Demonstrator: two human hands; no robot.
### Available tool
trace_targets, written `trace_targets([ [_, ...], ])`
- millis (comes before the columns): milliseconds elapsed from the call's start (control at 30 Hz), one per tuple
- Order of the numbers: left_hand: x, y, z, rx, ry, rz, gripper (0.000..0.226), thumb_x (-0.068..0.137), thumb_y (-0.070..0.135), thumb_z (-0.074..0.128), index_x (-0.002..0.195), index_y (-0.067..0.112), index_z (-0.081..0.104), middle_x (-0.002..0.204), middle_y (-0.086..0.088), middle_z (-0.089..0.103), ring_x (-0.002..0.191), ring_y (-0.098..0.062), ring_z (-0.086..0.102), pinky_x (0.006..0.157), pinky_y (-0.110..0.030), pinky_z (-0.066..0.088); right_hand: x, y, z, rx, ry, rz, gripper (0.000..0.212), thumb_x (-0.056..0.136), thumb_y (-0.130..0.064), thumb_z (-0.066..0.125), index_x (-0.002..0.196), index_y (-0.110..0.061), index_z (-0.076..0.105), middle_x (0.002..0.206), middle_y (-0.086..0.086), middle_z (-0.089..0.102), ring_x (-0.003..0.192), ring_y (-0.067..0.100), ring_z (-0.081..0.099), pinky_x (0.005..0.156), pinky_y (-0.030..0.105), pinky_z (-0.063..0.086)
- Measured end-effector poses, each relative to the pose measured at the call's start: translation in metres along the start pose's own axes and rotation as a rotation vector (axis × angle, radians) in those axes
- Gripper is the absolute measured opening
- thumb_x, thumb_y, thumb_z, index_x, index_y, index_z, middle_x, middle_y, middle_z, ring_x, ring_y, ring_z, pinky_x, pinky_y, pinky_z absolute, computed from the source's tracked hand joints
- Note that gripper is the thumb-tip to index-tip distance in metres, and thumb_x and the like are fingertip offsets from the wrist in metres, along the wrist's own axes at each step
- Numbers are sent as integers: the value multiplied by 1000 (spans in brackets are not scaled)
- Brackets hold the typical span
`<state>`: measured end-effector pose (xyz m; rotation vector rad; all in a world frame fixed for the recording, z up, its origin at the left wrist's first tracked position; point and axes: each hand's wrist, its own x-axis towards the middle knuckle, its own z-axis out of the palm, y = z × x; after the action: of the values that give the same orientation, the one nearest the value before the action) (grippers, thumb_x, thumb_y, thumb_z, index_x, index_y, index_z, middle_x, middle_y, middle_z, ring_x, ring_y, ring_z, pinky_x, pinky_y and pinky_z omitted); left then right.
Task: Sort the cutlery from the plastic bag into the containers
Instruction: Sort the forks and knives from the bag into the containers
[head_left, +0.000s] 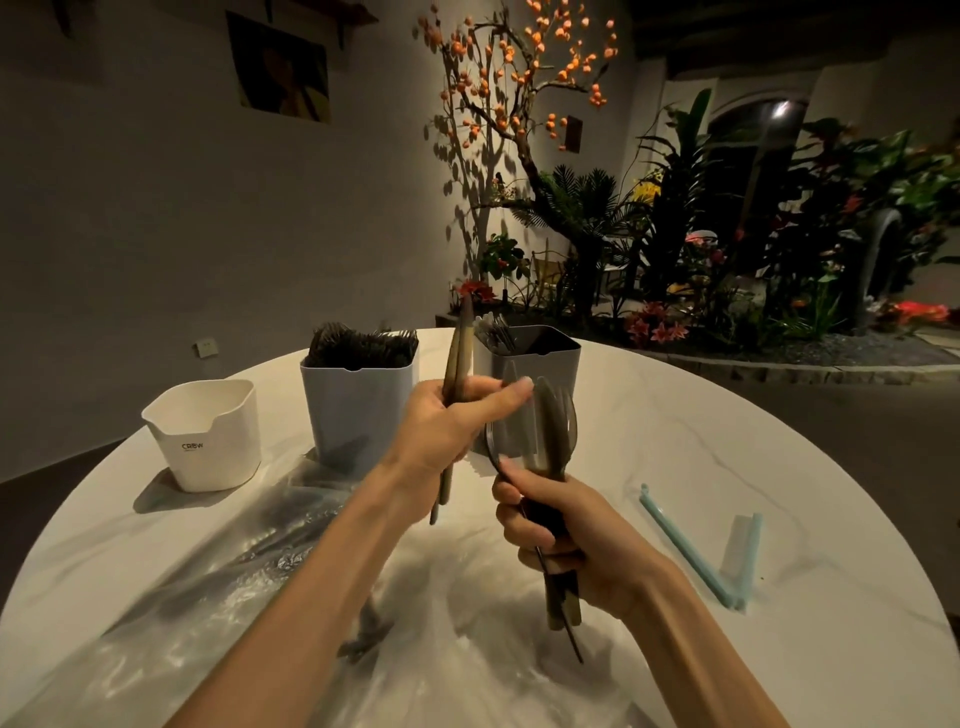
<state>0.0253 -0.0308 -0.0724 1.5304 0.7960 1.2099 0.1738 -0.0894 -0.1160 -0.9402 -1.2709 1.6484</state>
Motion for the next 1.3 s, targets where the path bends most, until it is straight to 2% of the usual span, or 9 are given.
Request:
trace_targets([
  [200,21,27,-20,-348,157,75,30,98,31,60,70,24,70,82,1,68,70,-8,54,46,-21,28,0,3,-11,-102,2,69,35,97,-47,59,75,-21,60,62,-1,45,52,12,25,47,21,20],
  [333,22,38,-25,-265,163,72,30,106,32,46,84,17,60,78,-7,72,70,-19,68,39,-17,28,5,5,-17,-82,131,108,34,91,-48,63,76,-18,62,62,-1,48,52,11,29,49,23,21],
  [533,23,39,-27,-310,267,136,31,107,30,42,87,15,59,57,1,47,43,-9,42,35,-15,31,5,4,-16,73,156,55,29,90,-42,64,77,-17,61,60,-2,41,54,10,22,53,27,11],
  [633,22,37,-31,-155,121,59,24,103,26,53,99,7,67,51,5,40,42,-6,31,36,-14,26,0,3,-21,241,43,13,29,96,-40,62,77,-18,59,57,-4,32,49,8,19,48,24,10],
  [833,7,22,-10,99,-104,-66,31,78,38,78,100,15,79,66,-6,57,49,-11,30,49,-12,35,-4,0,-15,255,-170,13,31,99,-40,60,78,-17,57,53,-7,39,44,6,27,42,17,23],
  [900,3,22,-1,156,-179,-95,28,78,35,77,100,17,78,57,1,59,54,-6,48,64,-19,42,-5,0,-16,242,-164,28,31,101,-39,56,79,-17,57,53,-7,40,43,5,29,41,15,28],
  [967,2,20,6,185,-207,-108,24,73,35,77,93,22,79,72,4,71,81,-7,67,78,-28,43,-5,1,-16,229,-172,33,31,101,-40,57,79,-18,56,53,-7,38,43,5,28,40,15,25],
  [1100,5,11,11,152,-174,-79,6,85,21,75,88,17,78,86,7,77,92,-2,70,81,-28,43,-3,1,-16,191,-136,28,28,93,-41,65,79,-17,62,57,-4,41,47,7,26,44,16,24],
  [1300,7,3,11,81,-186,-50,16,97,14,61,102,11,76,102,-3,78,109,-9,69,104,-37,44,-3,-1,-16,167,-73,-14,25,97,-36,61,81,-17,65,59,-3,45,48,7,27,45,16,26],
])
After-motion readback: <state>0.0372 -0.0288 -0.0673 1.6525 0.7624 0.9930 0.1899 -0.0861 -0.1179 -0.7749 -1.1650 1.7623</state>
